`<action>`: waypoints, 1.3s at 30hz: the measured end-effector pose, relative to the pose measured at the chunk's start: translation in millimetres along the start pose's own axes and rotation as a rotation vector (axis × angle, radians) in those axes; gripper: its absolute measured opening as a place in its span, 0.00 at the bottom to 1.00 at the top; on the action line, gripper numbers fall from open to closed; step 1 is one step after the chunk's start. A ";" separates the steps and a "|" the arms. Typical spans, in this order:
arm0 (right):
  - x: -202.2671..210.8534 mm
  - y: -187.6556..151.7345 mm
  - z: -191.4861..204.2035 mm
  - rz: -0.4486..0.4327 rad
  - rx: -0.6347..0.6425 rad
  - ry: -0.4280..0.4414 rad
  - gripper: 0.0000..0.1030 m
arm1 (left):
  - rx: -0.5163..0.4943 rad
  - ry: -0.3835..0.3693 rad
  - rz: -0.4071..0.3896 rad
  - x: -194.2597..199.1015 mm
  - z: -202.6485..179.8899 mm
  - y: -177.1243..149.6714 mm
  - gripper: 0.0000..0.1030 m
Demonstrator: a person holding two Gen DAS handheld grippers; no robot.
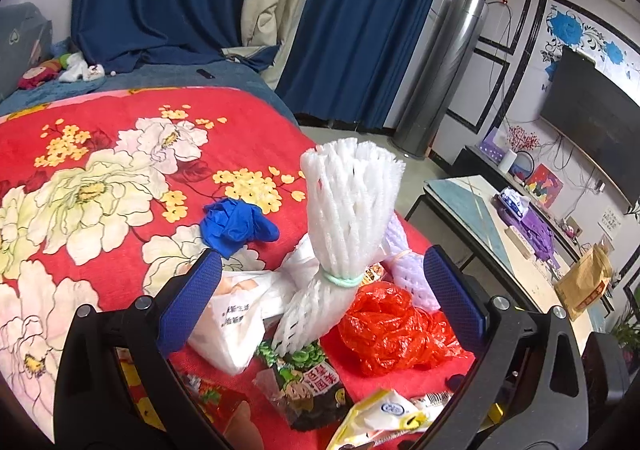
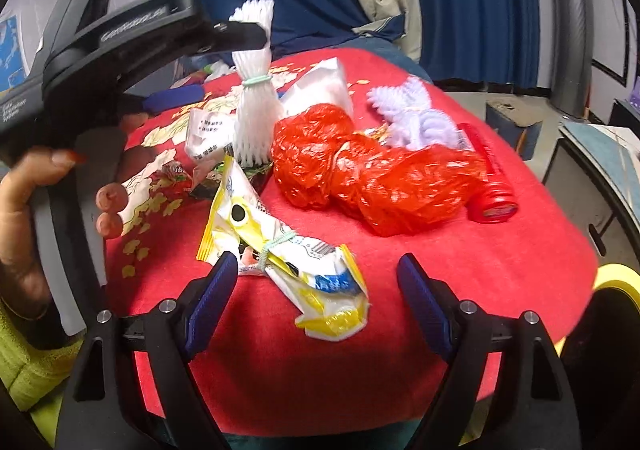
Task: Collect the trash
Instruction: 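Grasp the yellow-white snack bag with the right tool while the left tool grasps the white foam net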
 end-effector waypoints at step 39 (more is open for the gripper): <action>34.7 -19.4 8.5 -0.077 -0.017 0.026 0.39 | 0.001 -0.113 -0.067 45.1 3.6 5.8 0.17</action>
Point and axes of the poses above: each gripper's, at about its wrist camera, not at the fingertips, and x roughly against the way its jaws point, z to its left, y to its top, the point moved 2 cm from there along -x, roughly the way its jaws point, and after that the axes turned 14 degrees about z, right-handed, at the moved point
